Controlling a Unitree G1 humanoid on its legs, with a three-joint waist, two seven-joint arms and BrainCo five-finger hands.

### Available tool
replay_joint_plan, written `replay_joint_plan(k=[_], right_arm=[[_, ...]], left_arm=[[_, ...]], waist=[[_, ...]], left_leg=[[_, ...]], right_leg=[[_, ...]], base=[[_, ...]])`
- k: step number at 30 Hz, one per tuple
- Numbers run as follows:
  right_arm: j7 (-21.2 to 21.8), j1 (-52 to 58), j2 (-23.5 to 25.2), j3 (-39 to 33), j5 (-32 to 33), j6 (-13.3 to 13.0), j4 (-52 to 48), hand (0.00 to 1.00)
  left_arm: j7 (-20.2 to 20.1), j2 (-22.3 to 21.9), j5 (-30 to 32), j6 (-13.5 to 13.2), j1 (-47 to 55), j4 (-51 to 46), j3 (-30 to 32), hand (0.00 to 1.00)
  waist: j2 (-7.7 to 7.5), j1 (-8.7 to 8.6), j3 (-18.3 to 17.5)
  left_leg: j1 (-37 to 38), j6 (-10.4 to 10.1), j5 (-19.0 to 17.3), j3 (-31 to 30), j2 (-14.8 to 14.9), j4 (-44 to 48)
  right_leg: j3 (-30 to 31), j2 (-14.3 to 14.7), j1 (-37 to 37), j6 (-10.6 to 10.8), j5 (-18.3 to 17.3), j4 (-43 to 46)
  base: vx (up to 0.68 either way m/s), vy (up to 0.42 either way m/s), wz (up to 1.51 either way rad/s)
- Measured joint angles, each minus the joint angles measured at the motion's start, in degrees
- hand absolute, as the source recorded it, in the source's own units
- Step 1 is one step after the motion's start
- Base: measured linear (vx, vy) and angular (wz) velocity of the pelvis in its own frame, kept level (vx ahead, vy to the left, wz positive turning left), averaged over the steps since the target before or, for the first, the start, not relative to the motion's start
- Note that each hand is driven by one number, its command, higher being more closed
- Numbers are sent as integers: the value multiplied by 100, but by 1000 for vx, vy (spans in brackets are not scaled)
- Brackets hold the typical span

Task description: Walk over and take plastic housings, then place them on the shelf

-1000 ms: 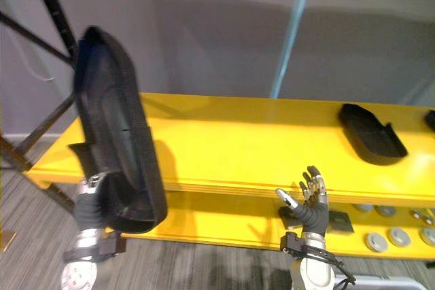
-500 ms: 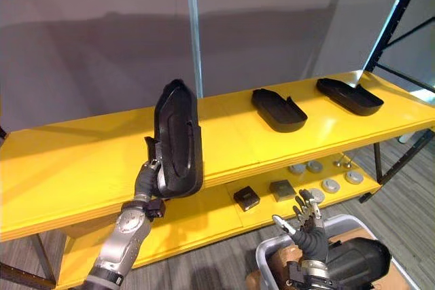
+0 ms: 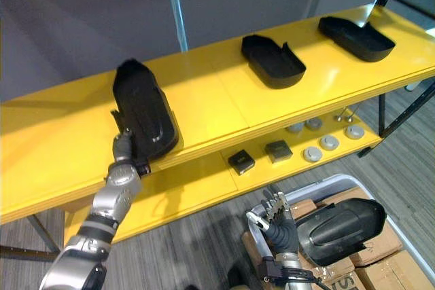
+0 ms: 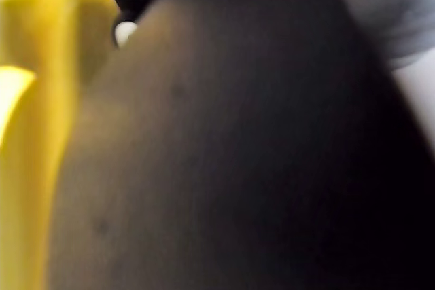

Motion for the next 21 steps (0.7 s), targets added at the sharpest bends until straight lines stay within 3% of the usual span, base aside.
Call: replay_joint_plan(k=[6, 12, 21], right_arm=[[-65, -125, -8, 463, 229, -1, -219, 0], [-111, -122, -4, 659, 434, -2, -216, 0], [-34, 148, -8, 776, 536, -32, -211, 0]], left_arm=[[288, 118, 74, 73, -810, 13, -129, 0], [470, 195, 237, 224, -1141, 134, -343, 0], [424, 282, 211, 244, -1203, 118, -527, 0]], waist=[[-103, -11, 369], [-138, -18, 430], [-154, -15, 509]], left_leg=[[-213, 29, 18, 160, 58, 87], [-218, 78, 50, 161, 58, 76], [62, 91, 54, 153, 59, 33]], right_leg=[[-11, 19, -167, -11, 43, -6], [-9, 32, -166, -10, 43, -33], [-23, 42, 120, -9, 42, -79]], base=[[-17, 2, 2], [0, 0, 0], [0, 0, 0]])
